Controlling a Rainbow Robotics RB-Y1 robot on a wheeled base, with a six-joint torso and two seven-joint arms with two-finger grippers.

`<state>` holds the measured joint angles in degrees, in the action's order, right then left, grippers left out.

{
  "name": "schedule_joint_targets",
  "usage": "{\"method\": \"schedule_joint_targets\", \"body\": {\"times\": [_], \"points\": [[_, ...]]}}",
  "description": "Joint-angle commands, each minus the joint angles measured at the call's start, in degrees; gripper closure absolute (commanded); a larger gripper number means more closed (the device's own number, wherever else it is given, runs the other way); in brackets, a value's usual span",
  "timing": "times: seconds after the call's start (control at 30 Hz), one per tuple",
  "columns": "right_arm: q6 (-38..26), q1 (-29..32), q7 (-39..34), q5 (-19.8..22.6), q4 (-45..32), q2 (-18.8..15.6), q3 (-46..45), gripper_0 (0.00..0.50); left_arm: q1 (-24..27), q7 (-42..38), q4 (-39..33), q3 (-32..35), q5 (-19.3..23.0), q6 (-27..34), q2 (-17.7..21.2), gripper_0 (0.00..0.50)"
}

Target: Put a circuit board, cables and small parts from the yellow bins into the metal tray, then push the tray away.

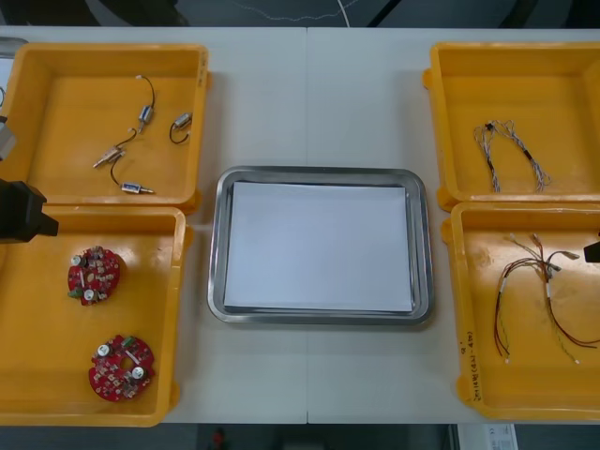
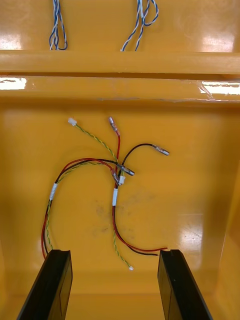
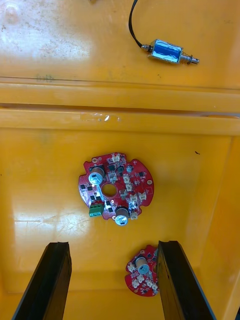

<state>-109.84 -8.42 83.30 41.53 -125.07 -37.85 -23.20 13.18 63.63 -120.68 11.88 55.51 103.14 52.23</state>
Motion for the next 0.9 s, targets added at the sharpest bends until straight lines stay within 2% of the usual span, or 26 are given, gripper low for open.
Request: {"method": "schedule_joint_targets", "body": {"times": [0.03,0.9], "points": [[-0.16,0.95,-0.86,0.39,-0.53,-1.87,-1.68,0.0,-0.97,3.52,-1.66,1.74,-0.05,-0.48,2.7,0.0],[-0.16,0.95,-0.86,0.39,-0.53,-1.87,-1.68,0.0,-0.97,3.52,-1.66,1.74,-0.05,-0.48,2.7,0.0]]}}
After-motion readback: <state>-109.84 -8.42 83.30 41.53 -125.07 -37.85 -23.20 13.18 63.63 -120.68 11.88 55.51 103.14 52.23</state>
